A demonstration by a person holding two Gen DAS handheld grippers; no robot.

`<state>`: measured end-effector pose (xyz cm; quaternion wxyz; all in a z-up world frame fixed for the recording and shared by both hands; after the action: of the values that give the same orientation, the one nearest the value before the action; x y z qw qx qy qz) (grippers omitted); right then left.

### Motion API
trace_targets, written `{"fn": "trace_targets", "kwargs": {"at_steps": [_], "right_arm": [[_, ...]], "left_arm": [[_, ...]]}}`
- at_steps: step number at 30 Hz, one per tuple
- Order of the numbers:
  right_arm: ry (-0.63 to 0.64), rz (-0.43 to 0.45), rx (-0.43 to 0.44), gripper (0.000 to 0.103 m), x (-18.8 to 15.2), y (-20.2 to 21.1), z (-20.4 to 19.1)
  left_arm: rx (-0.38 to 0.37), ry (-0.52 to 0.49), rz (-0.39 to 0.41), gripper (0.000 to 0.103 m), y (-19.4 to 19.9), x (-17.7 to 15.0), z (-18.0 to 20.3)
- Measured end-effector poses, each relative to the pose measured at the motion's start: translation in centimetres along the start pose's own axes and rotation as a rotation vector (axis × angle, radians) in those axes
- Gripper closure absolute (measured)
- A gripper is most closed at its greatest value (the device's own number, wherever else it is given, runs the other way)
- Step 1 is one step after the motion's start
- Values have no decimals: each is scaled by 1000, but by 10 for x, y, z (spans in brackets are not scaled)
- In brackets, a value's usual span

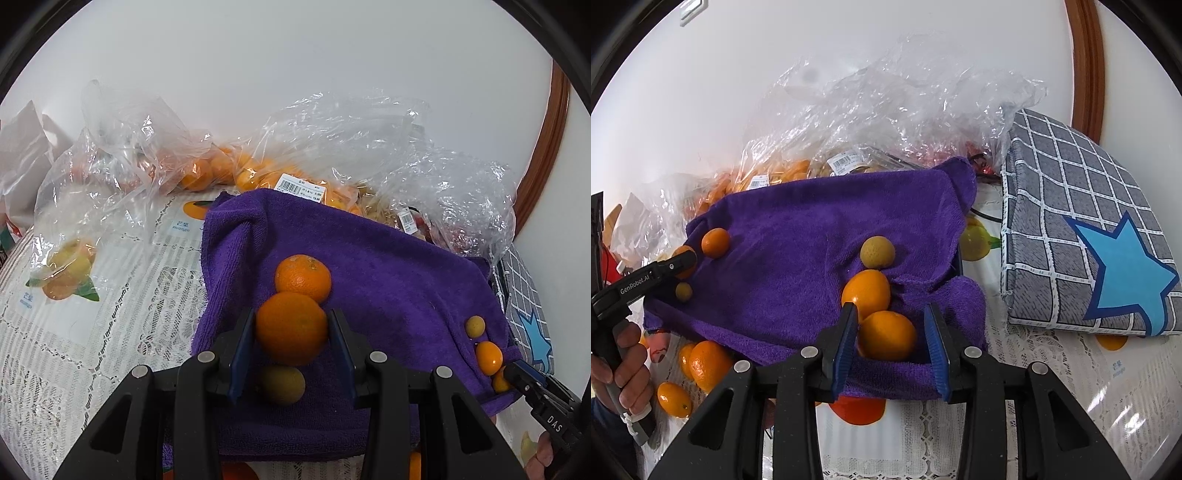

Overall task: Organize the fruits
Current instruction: 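Lower both oranges onto the purple towel and open both grippers, then grasp the small red apple with the right gripper while the left gripper grasps an orange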

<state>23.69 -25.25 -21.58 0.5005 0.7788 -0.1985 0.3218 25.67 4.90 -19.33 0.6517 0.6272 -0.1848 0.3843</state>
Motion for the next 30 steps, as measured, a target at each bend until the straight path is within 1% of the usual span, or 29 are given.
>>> {"fn": "trace_targets", "kwargs": {"at_steps": [3, 6, 10, 13, 15, 17, 20, 23, 25, 27, 30], "right_arm": [[-11, 32, -9, 61, 2, 6, 1], [-27, 58, 0, 61, 5, 10, 3], [-48, 97, 20, 61, 6, 19, 1], [-56, 118, 74, 61, 2, 29, -11], [-51, 124, 140, 61, -3, 36, -24], [-21, 120, 172, 61, -12, 42, -40], [25, 81, 192, 61, -27, 42, -60], [49, 2, 229, 61, -44, 35, -74], [63, -45, 221, 61, -53, 27, -79], [81, -90, 194, 61, -59, 16, -80], [93, -130, 180, 63, -63, 7, -82]], "left_arm": [[-23, 5, 6, 60, 2, 0, 0], [-21, 7, 15, 57, 5, 0, 0], [-15, 28, 49, 56, 16, 1, -6], [-48, 80, 84, 54, 31, 1, -16], [-63, 108, 79, 53, 38, -3, -21], [-69, 121, 71, 53, 44, -10, -27], [-72, 116, 81, 53, 57, -18, -31], [-67, 102, 73, 53, 67, -30, -34], [-77, 104, 60, 53, 74, -38, -38], [-85, 102, 46, 53, 78, -44, -40], [-100, 97, 23, 53, 82, -54, -40]]}}
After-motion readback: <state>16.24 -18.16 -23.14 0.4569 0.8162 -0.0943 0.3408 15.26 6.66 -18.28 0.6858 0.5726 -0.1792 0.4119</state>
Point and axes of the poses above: each gripper's, at about its wrist camera, not at the fingertips, and y roughly against the way its jaws point, z to its right, x to its top, the point moved 7 cm from there along -y, roughly the way its jaws point, and after that the axes turned 11 degrees about x, right-handed, at the moved point
